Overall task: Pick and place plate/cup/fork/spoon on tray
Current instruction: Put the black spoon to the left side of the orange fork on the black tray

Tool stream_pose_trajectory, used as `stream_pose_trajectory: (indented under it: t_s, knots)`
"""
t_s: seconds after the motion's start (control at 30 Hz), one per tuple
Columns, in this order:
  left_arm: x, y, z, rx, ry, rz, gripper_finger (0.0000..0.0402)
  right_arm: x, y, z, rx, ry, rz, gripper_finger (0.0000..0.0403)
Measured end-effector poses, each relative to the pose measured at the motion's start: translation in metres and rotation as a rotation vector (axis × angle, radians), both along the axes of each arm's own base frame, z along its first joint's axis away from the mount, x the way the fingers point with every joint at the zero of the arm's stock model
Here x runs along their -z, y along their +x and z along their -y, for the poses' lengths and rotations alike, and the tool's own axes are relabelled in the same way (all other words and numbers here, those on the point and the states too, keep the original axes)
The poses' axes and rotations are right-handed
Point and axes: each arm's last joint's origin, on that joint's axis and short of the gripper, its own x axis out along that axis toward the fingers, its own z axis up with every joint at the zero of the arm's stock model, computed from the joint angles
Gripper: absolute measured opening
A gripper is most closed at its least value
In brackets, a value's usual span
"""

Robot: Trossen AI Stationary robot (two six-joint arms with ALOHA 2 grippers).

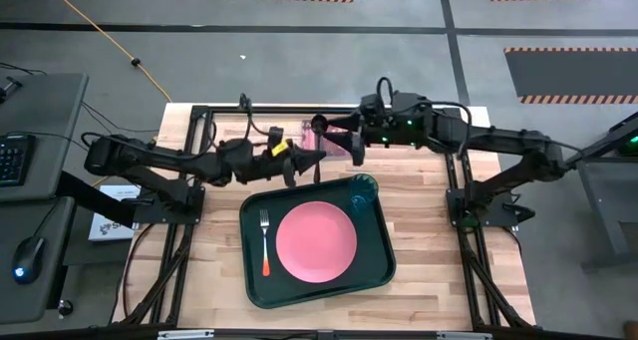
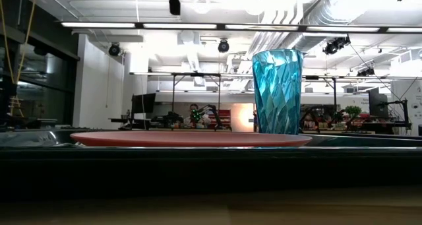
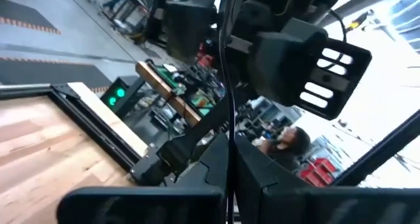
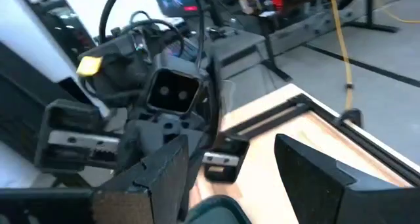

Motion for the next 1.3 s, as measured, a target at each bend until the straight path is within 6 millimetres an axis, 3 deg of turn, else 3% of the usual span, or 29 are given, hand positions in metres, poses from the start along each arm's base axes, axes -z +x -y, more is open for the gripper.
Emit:
stream_pose_trajectory:
  t_s: [0.33,0.43,0.6,0.63,0.87,1.07,1.3]
  knots:
    - [0.001,-0.001,0.017,-0.067,-0.021,-0.012,0.0000,0.006,0.019,0.004,-0.114,0.034,0.074,0.0204]
    - [0.002,-0.001,0.017,-0.068,-0.020,-0.020,0.0000,0.006,0.019,0.005,-0.085,0.031,0.071,0.0158]
    - [0.006,-0.001,0.017,-0.073,-0.025,-0.055,0.0000,0.009,0.018,0.010,-0.063,0.034,0.048,0.0025]
    - [0.006,-0.001,0.017,-0.078,-0.026,-0.057,0.0000,0.009,0.018,0.012,-0.065,0.035,0.043,0.0014]
    - [0.007,0.000,0.015,-0.075,-0.022,-0.078,0.0030,-0.001,0.002,0.024,-0.067,0.028,0.055,0.0005]
    - [0.005,-0.017,0.002,-0.072,0.000,-0.196,0.0097,-0.012,-0.029,0.031,-0.020,0.002,0.000,0.0002]
    - [-0.025,-0.046,-0.018,-0.154,0.022,-0.097,0.0174,-0.005,-0.029,0.021,-0.044,-0.007,-0.086,0.0001]
